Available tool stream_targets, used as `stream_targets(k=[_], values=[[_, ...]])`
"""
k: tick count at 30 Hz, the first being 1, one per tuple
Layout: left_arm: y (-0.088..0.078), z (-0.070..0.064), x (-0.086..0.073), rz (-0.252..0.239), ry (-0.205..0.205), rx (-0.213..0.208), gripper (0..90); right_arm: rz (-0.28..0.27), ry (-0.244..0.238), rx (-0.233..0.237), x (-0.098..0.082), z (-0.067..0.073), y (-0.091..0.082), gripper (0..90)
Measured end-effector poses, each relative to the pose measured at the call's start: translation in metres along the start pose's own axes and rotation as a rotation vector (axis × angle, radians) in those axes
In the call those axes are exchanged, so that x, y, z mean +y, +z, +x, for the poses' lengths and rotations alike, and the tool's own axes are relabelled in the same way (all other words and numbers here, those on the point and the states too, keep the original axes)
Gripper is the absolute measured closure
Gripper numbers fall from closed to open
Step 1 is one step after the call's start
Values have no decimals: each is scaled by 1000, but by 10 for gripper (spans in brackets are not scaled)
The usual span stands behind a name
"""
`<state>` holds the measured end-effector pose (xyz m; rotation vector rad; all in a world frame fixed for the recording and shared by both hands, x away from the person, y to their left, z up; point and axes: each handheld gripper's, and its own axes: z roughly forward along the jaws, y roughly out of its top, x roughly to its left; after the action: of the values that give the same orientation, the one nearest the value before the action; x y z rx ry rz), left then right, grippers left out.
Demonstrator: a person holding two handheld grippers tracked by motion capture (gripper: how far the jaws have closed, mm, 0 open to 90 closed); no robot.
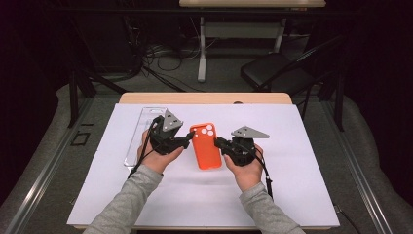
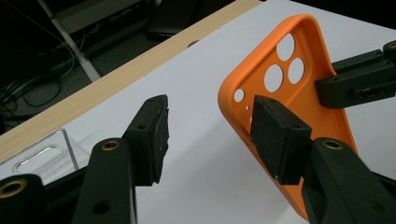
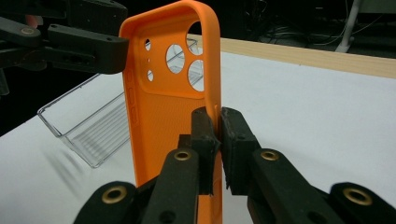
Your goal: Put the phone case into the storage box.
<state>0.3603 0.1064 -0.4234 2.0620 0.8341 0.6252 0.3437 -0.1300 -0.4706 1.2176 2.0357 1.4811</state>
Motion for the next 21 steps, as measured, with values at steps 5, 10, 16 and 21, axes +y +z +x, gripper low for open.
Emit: stream_targets(k=[5,10,16,21], values=[[1,-3,3,11,29,10,528,-2,-2,0,-1,0,1,842],[3,-6,7,15,51,22,547,2,-5,-4,-1,0,1,842],[4,-11,11,33,84,33,622,4,-5,-5,-1,1,1,842],[6,-12,12,44,95,34,679,1,-11,-4,-1,1,1,842]])
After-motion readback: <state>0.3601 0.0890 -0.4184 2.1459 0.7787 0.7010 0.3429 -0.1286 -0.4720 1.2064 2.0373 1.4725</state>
